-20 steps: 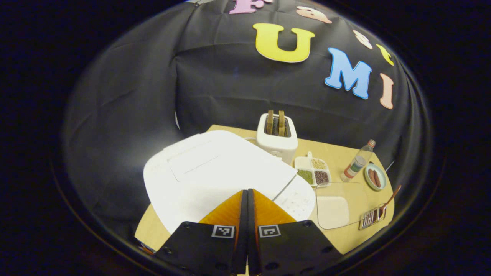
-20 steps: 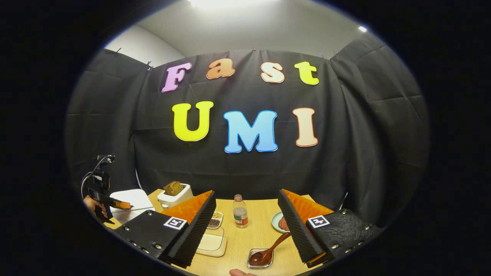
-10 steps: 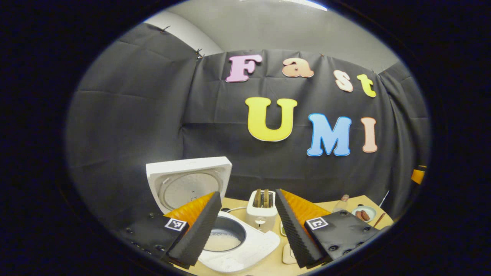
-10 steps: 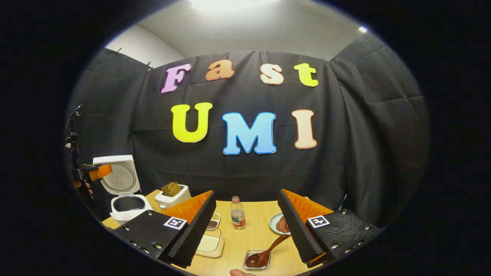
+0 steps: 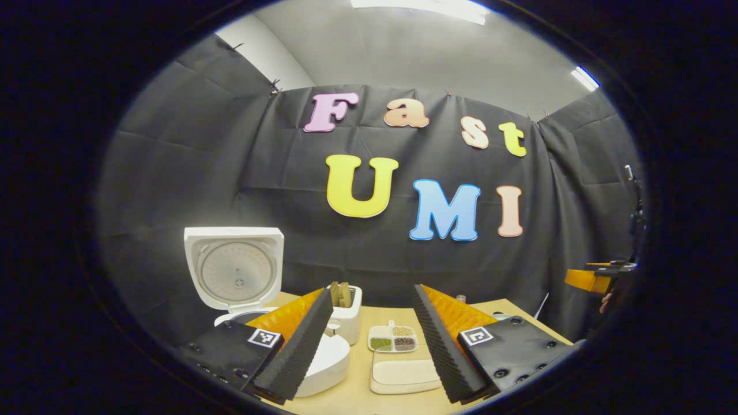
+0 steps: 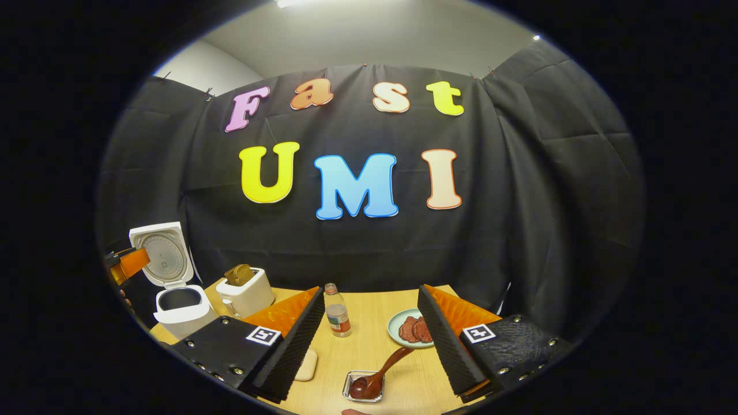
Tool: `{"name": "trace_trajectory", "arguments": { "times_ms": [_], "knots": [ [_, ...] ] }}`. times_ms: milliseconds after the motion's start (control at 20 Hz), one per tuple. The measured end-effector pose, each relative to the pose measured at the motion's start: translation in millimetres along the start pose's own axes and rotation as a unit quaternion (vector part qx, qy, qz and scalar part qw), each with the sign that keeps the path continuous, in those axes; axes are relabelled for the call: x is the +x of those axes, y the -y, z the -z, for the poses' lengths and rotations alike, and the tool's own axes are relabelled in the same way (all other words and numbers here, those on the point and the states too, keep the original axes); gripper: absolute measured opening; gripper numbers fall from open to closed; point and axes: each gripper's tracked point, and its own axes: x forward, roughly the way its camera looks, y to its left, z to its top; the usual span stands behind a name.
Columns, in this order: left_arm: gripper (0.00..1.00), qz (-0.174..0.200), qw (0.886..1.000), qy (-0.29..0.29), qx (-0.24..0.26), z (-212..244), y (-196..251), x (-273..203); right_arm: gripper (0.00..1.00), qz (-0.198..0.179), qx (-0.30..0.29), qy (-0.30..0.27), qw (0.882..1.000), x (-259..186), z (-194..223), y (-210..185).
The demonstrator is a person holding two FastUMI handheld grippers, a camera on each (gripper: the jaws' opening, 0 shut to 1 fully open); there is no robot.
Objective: Close the left gripper, press the button to open the rice cooker; take a wooden spoon from the chopstick holder with the right hand, scoop a spoonful of rice and pour it into the rice cooker, then put the wooden spoon back into the chopstick holder.
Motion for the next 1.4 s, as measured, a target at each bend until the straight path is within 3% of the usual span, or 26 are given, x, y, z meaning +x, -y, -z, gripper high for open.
{"name": "trace_trajectory", "arguments": {
  "times_ms": [250,450,600,750,850,1200,1300,1350,1400],
  "knots": [
    [0.97,0.012,1.0,-0.007,0.009,1,18,4,0.98,0.025,0.027,-0.053,0.998,24,39,38],
    [0.96,0.006,1.0,-0.013,0.011,2,22,4,0.97,0.017,0.085,-0.115,0.99,48,94,49],
    [0.97,-0.007,1.0,-0.022,0.006,5,21,3,0.98,0.007,0.089,-0.155,0.984,66,133,52],
    [0.98,-0.021,0.999,-0.029,0.015,7,23,2,0.89,-0.007,0.114,-0.207,0.972,83,177,51],
    [0.97,-0.028,0.999,-0.032,0.017,9,27,1,0.89,-0.014,0.128,-0.235,0.963,95,200,47],
    [0.98,-0.073,0.996,-0.042,0.025,18,33,-6,0.82,-0.056,0.18,-0.283,0.94,122,234,37],
    [0.97,-0.08,0.995,-0.044,0.03,21,33,-9,0.73,-0.068,0.191,-0.282,0.938,124,231,33],
    [0.97,-0.08,0.995,-0.047,0.03,23,35,-9,0.48,-0.074,0.199,-0.283,0.935,126,232,28],
    [0.97,-0.079,0.995,-0.047,0.03,24,36,-9,0.43,-0.072,0.209,-0.285,0.933,123,228,28]
  ]
}}
